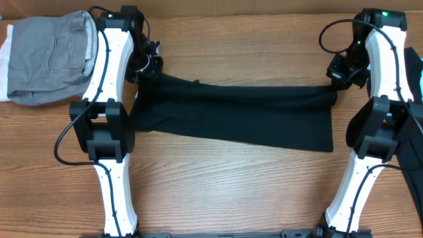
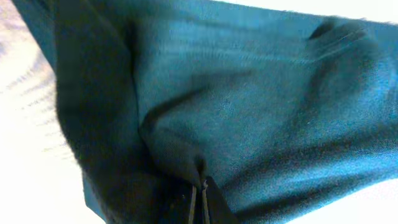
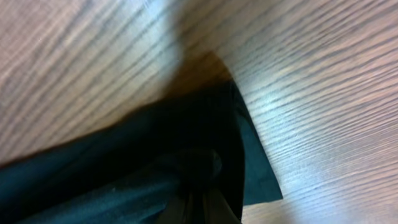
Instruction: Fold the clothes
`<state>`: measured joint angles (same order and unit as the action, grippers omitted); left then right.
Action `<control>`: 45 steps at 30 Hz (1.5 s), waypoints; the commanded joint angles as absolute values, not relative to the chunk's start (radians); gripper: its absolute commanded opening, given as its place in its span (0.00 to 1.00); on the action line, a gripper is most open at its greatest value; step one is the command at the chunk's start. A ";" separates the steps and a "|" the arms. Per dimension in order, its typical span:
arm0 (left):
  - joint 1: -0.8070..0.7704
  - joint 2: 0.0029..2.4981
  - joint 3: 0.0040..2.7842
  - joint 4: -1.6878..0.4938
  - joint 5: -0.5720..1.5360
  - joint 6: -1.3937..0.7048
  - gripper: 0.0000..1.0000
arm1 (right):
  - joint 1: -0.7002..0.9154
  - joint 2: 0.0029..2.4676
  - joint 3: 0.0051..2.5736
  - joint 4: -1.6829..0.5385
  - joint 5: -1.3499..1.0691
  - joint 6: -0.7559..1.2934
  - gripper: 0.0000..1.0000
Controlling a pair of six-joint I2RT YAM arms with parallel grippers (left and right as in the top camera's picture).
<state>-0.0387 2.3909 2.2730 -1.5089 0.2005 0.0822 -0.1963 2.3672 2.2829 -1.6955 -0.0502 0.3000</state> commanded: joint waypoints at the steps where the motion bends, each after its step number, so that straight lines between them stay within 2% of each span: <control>1: -0.026 2.403 2.204 -1.514 0.173 0.105 0.04 | -0.197 2.351 2.238 -1.695 -0.054 0.284 0.04; 10: -0.025 2.403 2.107 -1.487 0.173 0.105 0.04 | -0.197 2.233 1.995 -1.677 -0.015 0.285 0.04; 14: -0.025 2.403 2.102 -1.493 0.173 0.105 0.04 | -0.198 2.233 1.943 -1.618 -0.009 0.286 0.04; 21: -0.025 2.403 2.072 -1.550 0.172 0.105 0.05 | -0.198 2.233 1.913 -1.667 -0.008 0.289 0.04; 22: -0.025 2.403 2.062 -1.552 0.172 0.105 0.14 | -0.198 2.233 1.911 -1.678 -0.008 0.289 0.06; 23: -0.025 2.403 2.051 -1.552 0.172 0.105 0.25 | -0.198 2.233 1.910 -1.689 -0.008 0.289 0.15; 24: -0.025 2.403 2.043 -1.552 0.172 0.105 0.28 | -0.198 2.233 1.908 -1.695 -0.008 0.289 0.26; 26: -0.025 2.403 2.018 -1.547 0.172 0.105 0.30 | -0.198 2.233 1.903 -1.695 -0.008 0.289 0.31; 27: -0.025 2.403 2.008 -1.547 0.172 0.105 0.38 | -0.198 2.233 1.901 -1.695 -0.008 0.289 0.38; 28: -0.025 2.403 1.999 -1.548 0.172 0.105 0.47 | -0.198 2.233 1.898 -1.695 -0.003 0.289 0.52; 29: -0.025 2.403 1.992 -1.548 0.171 0.105 0.49 | -0.198 2.233 1.894 -1.695 0.006 0.289 0.84; 30: -0.025 2.403 1.989 -1.547 0.166 0.105 0.49 | -0.198 2.233 1.892 -1.695 0.011 0.289 0.90; 32: -0.025 2.403 1.990 -1.539 0.148 0.104 0.46 | -0.198 2.233 1.892 -1.695 0.025 0.289 0.92; 35: -0.023 2.403 2.020 -1.538 0.146 0.104 0.36 | -0.207 2.233 1.893 -1.692 0.049 0.289 0.95; 38: -0.019 2.401 2.086 -1.539 0.146 0.105 0.36 | -0.228 2.233 1.893 -1.654 0.052 0.286 0.98; 40: -0.018 2.399 2.145 -1.540 0.146 0.105 0.43 | -0.250 2.233 1.893 -1.626 0.051 0.285 1.00; 42: -0.015 2.399 2.195 -1.548 0.146 0.105 0.59 | -0.280 2.233 1.893 -1.598 0.033 0.278 1.00; 44: -0.013 2.399 2.224 -1.549 0.146 0.105 0.65 | -0.309 2.233 1.892 -1.575 -0.028 0.207 1.00; 45: -0.012 2.399 2.228 -1.546 0.146 0.105 0.73 | -0.324 2.233 1.889 -1.561 -0.086 0.142 1.00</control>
<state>-0.0261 2.3924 2.1876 -1.5448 0.1486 0.1005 -0.2760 2.2765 1.9011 -1.5787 0.0055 0.2531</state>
